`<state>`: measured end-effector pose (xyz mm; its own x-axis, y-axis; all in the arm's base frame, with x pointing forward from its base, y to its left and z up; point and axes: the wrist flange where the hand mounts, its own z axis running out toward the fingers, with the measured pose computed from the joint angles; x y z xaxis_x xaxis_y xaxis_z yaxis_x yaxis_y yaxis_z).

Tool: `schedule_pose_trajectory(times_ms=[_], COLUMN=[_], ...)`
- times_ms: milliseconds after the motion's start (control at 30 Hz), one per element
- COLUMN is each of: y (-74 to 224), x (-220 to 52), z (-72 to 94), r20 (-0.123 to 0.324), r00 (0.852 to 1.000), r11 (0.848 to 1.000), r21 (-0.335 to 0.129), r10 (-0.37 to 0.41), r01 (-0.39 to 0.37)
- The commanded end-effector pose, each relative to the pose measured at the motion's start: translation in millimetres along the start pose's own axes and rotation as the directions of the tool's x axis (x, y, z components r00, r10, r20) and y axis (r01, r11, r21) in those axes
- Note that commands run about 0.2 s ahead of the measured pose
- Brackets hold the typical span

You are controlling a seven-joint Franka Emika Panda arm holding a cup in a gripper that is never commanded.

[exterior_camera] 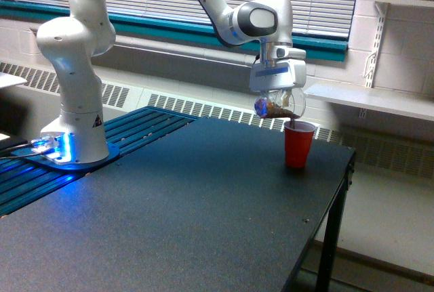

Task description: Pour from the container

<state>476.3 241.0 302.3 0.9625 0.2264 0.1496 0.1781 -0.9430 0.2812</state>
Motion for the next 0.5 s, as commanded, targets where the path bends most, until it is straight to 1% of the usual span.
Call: schedule_pose_trajectory(times_ms=[33,267,500], y=[-5.9,-6.6,-7.8], x=[4.1,4.9,6.4], z=[-6.4,-8.0,-7.8], r20=[0.000,0.018,0.025], r00=[0.999,0.998,0.997], r11=[0.999,0.998,0.996], r21=[-0.012,-0.025,-0.044], r10=[-0.043,-0.065,-0.074], r01=[0.043,0.066,0.075])
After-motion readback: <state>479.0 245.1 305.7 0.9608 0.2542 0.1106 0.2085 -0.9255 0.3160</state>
